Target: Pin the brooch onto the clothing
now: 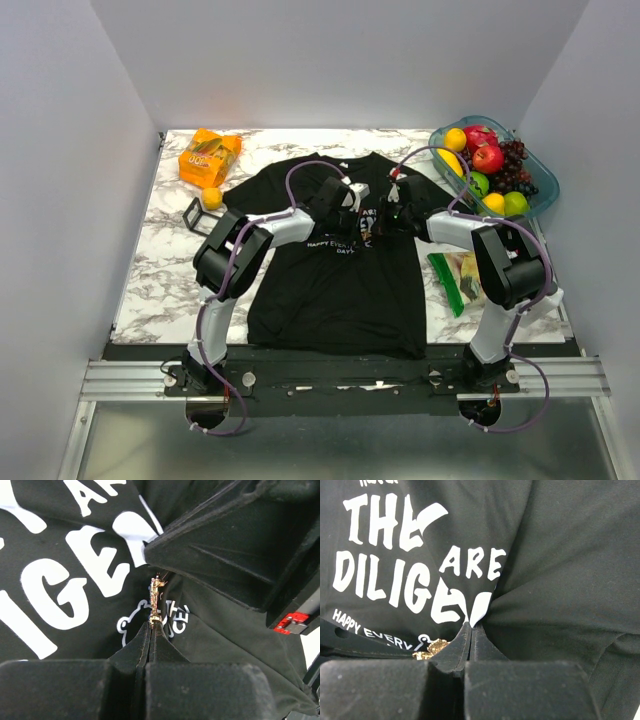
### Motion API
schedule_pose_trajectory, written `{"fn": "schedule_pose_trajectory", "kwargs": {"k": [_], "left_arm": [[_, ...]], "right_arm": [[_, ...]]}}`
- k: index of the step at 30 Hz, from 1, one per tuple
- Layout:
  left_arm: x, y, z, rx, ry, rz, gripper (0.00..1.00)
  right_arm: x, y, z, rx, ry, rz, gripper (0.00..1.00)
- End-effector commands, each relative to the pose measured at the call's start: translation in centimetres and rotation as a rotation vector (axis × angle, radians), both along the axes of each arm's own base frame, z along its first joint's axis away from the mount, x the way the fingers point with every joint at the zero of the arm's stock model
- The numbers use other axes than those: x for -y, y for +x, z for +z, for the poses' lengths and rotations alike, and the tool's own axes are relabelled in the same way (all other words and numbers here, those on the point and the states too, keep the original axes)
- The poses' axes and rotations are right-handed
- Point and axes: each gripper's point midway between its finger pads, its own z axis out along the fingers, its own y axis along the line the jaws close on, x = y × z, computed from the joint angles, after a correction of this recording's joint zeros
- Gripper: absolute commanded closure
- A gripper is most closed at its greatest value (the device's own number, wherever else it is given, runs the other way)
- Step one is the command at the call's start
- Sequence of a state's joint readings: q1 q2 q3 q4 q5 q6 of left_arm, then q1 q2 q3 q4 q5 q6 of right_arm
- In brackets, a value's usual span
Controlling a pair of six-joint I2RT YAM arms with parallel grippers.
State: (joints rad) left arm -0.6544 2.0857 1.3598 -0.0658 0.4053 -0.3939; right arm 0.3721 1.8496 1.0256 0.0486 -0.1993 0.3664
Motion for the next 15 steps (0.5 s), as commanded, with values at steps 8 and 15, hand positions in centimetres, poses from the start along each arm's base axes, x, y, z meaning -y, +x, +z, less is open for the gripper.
{"fn": "schedule_pose_trajectory", "kwargs": {"k": [8,15], "left_arm": [[3.1,-1.2,1.6,-0.005,-0.087,-0.053,1.00],[1.8,-0.7,1.1,0.026,-0.015,-0.035,1.00]], "right_arm": [[-0.6,0.4,2.1,0.038,0.015,0.001,1.00],[-0.2,0.4,2.2,0.037,0.000,-0.013,0.99]]}}
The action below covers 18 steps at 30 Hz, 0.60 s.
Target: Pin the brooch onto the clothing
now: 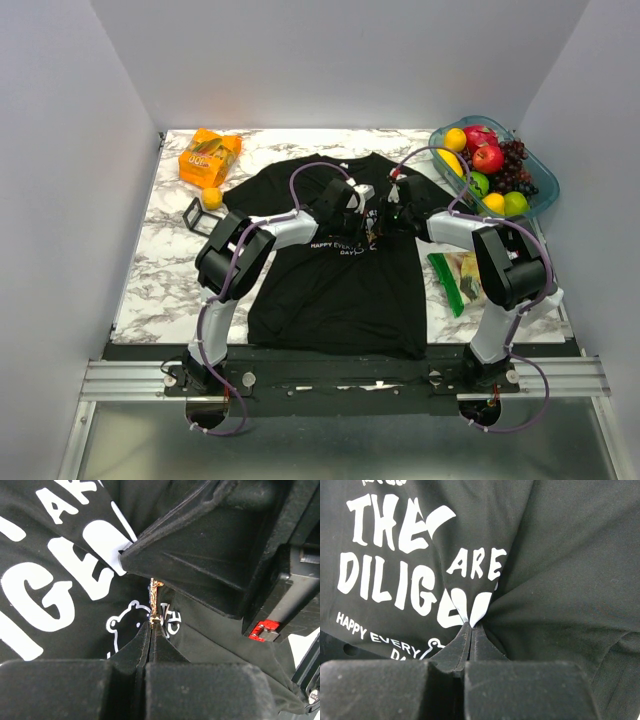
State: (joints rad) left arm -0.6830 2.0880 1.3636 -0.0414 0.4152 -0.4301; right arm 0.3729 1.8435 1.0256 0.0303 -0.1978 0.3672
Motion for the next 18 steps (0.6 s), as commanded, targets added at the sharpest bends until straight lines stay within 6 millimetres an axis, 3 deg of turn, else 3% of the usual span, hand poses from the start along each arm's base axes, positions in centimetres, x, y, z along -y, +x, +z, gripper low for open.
{"fn": "schedule_pose_trajectory", "kwargs": {"k": [1,4,5,7,8,11,14,18], "left_arm": [[-0.1,0.1,0.7,0.037,0.021,-0.020,1.00],[-1.1,0.6,0.8,0.036,0.016,0.009,1.00],[-1.2,0.7,0.7,0.034,0.018,0.012,1.00],[-1.9,1.0,0.5,0.029,0.023,0.031,1.00],[-2.1,1.2,0.5,0.028,0.020,0.039,1.00],[-2.3,1.3,0.7,0.025,-0.006,0.043,1.00],[-2.3,1.2,1.1,0.022,-0.028,0.033,1.00],[-1.6,0.9,1.9,0.021,-0.082,0.004,1.00]], "right_arm": [[-0.1,0.6,2.2,0.048,0.003,-0.016,0.99],[0.1,0.3,2.7,0.049,0.001,-0.025,0.83],[0.1,0.3,3.1,0.058,0.004,-0.027,0.69],[0.4,0.3,4.0,0.079,0.006,-0.042,0.57],[0.8,-0.4,3.6,0.054,-0.008,-0.049,0.47],[1.3,-1.1,4.4,0.065,-0.009,-0.064,0.37],[1.1,-1.6,5.0,0.066,0.014,-0.060,0.36],[0.9,-2.4,4.0,0.024,0.041,-0.074,0.37]]}}
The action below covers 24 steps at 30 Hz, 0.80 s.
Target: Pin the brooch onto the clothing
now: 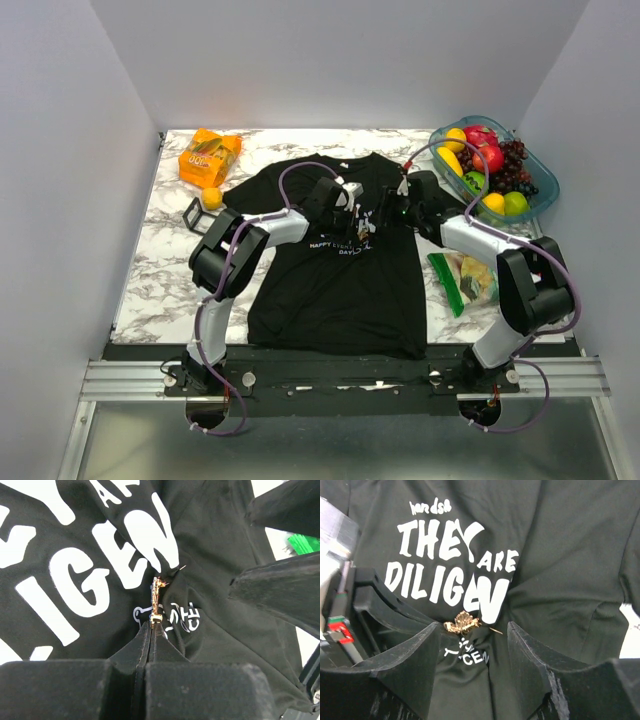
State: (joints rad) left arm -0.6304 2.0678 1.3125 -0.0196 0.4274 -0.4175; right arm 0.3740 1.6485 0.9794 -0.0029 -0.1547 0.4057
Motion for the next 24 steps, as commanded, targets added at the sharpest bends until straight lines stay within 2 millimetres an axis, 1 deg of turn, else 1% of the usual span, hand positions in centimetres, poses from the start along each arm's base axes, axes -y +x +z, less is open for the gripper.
{"fn": "schedule_pose_trajectory", "kwargs": {"k": [1,4,5,7,10,15,19,22,23,24], "left_arm": [[1.0,-0.2,2.4,0.026,-0.092,-0.037,1.00],[1.1,-0.3,2.5,0.023,-0.100,-0.045,1.00],[1.1,-0.2,2.6,0.023,-0.103,-0.045,1.00],[1.2,-0.3,2.5,0.017,-0.110,-0.050,1.00],[1.2,-0.4,2.5,0.015,-0.112,-0.051,1.00],[1.3,-0.3,2.9,0.020,-0.125,-0.054,1.00],[1.4,-0.3,3.2,0.021,-0.136,-0.057,1.00],[1.4,-0.5,3.1,0.014,-0.141,-0.064,1.00],[1.4,-0.5,3.1,0.013,-0.142,-0.063,1.00],[1.3,-0.5,3.0,0.012,-0.141,-0.062,1.00]], "right_arm": [[0.0,-1.9,-2.1,-0.085,0.011,-0.015,0.39],[-0.2,-2.3,-3.3,-0.124,0.028,-0.013,0.43],[-0.5,-1.8,-3.0,-0.101,0.043,-0.012,0.44],[-0.4,-2.2,-3.7,-0.121,0.059,-0.019,0.46],[-0.2,-2.1,-3.6,-0.117,0.102,-0.033,0.46],[0.4,-2.2,-4.1,-0.130,0.152,-0.045,0.46],[0.5,-2.3,-4.3,-0.129,0.188,-0.042,0.42],[0.5,-2.0,-4.4,-0.123,0.223,-0.030,0.41],[0.4,-1.7,-4.2,-0.110,0.235,-0.025,0.41],[0.6,-1.6,-4.4,-0.115,0.241,-0.032,0.41]]}}
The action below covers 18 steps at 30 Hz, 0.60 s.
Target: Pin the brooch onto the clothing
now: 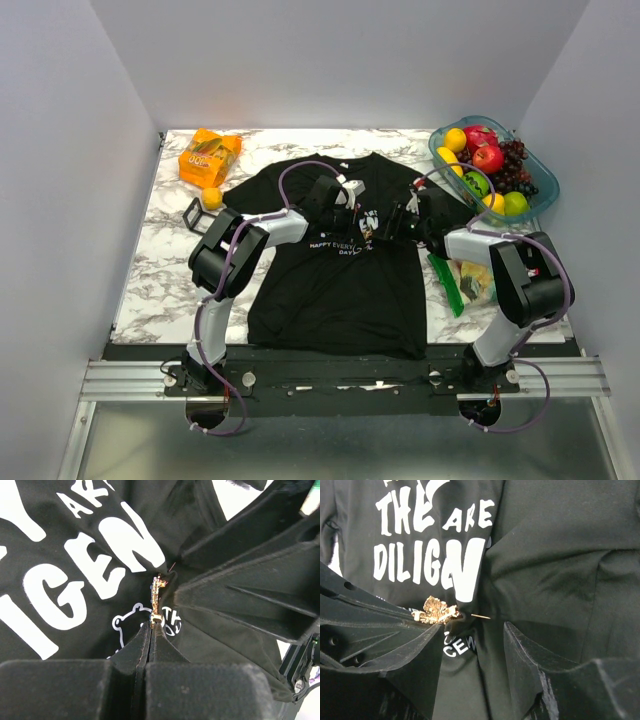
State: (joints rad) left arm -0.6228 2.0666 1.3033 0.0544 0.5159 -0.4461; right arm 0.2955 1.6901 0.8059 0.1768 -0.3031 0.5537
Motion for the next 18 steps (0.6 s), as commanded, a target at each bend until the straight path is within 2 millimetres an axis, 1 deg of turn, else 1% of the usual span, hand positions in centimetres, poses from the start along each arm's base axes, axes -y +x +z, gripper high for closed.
{"fn": "schedule_pose_trajectory", "kwargs": {"k": [1,7,13,18], "left_arm": [[0.2,-0.3,1.7,0.015,-0.048,-0.020,1.00],[0.2,-0.2,1.6,0.011,-0.050,-0.019,1.00],[0.2,-0.3,1.6,0.012,-0.049,-0.016,1.00],[0.1,0.0,1.6,0.012,-0.046,-0.007,1.00]], "right_arm": [[-0.5,0.7,0.0,0.021,0.079,0.021,0.41],[-0.8,0.8,0.0,0.036,0.118,0.037,0.41],[-1.5,0.7,0.1,0.043,0.173,0.063,0.45],[-1.9,0.6,1.1,0.065,0.198,0.080,0.49]]}}
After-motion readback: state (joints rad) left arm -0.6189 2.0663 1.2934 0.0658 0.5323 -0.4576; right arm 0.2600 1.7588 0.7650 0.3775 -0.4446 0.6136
